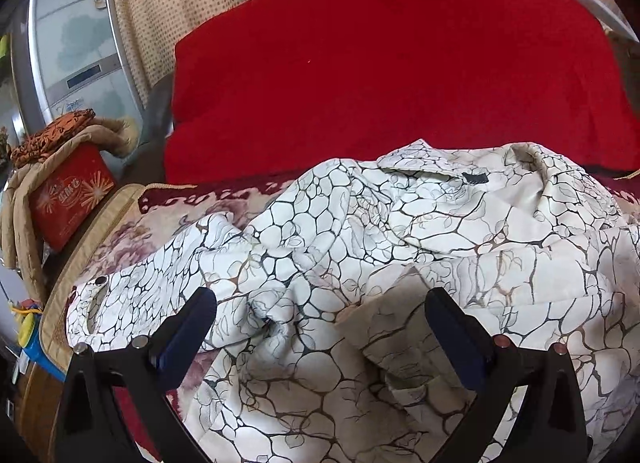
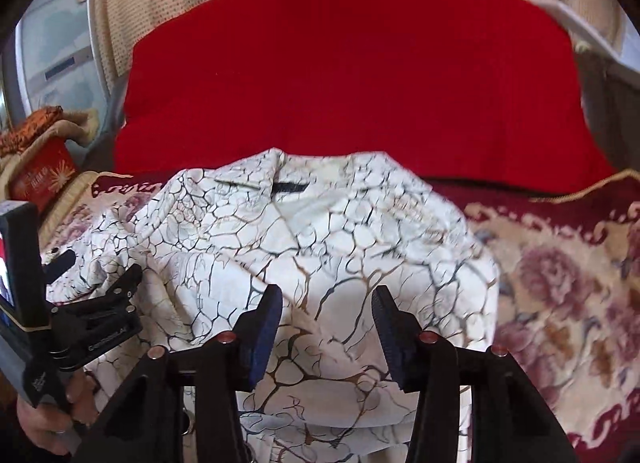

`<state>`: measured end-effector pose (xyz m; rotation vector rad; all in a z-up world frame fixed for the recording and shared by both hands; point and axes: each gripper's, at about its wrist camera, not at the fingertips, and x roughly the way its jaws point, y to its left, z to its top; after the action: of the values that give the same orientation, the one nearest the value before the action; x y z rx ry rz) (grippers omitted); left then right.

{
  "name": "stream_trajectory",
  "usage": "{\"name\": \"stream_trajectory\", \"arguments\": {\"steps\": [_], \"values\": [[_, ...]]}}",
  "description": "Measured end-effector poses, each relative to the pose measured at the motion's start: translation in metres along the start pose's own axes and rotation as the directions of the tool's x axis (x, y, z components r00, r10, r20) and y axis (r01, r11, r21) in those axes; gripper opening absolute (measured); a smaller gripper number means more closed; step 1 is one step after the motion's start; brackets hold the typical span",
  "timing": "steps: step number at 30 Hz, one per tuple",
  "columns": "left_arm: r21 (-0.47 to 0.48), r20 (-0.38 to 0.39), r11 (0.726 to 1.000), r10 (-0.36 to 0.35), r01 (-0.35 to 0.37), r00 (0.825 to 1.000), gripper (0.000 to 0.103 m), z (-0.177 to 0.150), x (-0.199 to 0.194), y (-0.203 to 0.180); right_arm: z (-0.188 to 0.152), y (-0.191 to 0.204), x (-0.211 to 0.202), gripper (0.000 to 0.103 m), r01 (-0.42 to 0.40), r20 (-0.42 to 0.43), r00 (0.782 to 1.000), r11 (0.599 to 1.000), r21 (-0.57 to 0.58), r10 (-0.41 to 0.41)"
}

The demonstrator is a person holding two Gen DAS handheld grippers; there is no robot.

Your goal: Fold large clothes

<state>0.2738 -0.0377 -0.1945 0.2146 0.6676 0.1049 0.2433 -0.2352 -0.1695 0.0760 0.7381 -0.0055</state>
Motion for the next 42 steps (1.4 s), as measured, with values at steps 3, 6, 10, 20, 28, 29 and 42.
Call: {"name": "stream_trajectory", "arguments": {"steps": [3, 6, 10, 20, 28, 29, 42], "values": [[0.023, -0.027, 1.0, 0.007, -0.006, 1.0, 0.103, -0.001, 0.007, -0.007, 0.001, 0.002, -0.004, 0.053, 0.02, 0.014, 1.0, 1.0, -0.018, -0.02], [0.055, -0.069, 0.998, 0.026, -0.022, 0.997, 0.103, -0.005, 0.016, -0.015, 0.001, 0.002, -0.004, 0.053, 0.026, 0.013, 1.0, 0.999, -0.022, -0.026], [0.084, -0.095, 0.996, 0.048, -0.04, 0.994, 0.103, -0.009, 0.023, -0.022, 0.002, 0.003, -0.003, 0.053, 0.032, 0.018, 0.999, 0.999, -0.027, -0.031], [0.096, -0.116, 0.994, 0.06, -0.049, 0.991, 0.103, -0.011, 0.029, -0.023, 0.004, 0.009, -0.003, 0.053, 0.048, 0.03, 0.998, 0.998, -0.049, -0.047], [0.06, -0.133, 0.998, 0.035, -0.027, 0.991, 0.103, -0.007, 0.017, -0.004, -0.003, 0.007, 0.022, 0.061, 0.011, -0.037, 0.999, 1.0, -0.023, -0.012], [0.045, -0.128, 0.999, 0.028, -0.023, 0.991, 0.103, -0.004, 0.011, 0.003, -0.005, 0.007, 0.029, 0.061, 0.005, -0.067, 0.998, 1.0, -0.02, -0.006], [-0.326, -0.265, 0.905, 0.189, -0.273, 0.945, 0.103, -0.042, -0.025, 0.246, -0.013, 0.013, 0.027, 0.072, -0.113, -0.038, 0.993, 0.992, 0.047, 0.115]]}}
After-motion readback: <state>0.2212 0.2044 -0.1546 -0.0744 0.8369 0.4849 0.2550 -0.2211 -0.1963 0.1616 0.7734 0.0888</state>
